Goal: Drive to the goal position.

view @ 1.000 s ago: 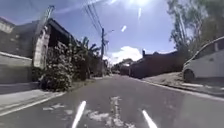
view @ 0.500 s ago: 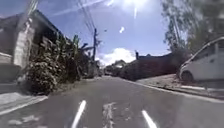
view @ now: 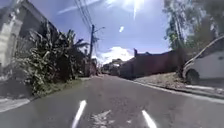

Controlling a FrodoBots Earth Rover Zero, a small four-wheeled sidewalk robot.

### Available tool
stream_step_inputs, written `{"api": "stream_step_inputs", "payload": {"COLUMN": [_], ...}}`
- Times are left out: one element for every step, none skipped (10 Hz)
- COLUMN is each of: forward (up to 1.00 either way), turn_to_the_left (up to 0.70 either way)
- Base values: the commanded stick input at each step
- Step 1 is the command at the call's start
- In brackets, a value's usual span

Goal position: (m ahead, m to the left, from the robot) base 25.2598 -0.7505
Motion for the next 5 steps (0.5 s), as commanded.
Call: {"api": "stream_step_inputs", "payload": {"forward": [1.00, 1.00, 1.00, 1.00, 1.00], "turn_to_the_left": [0.09, 0.01, 0.11, 0.04, 0.00]}}
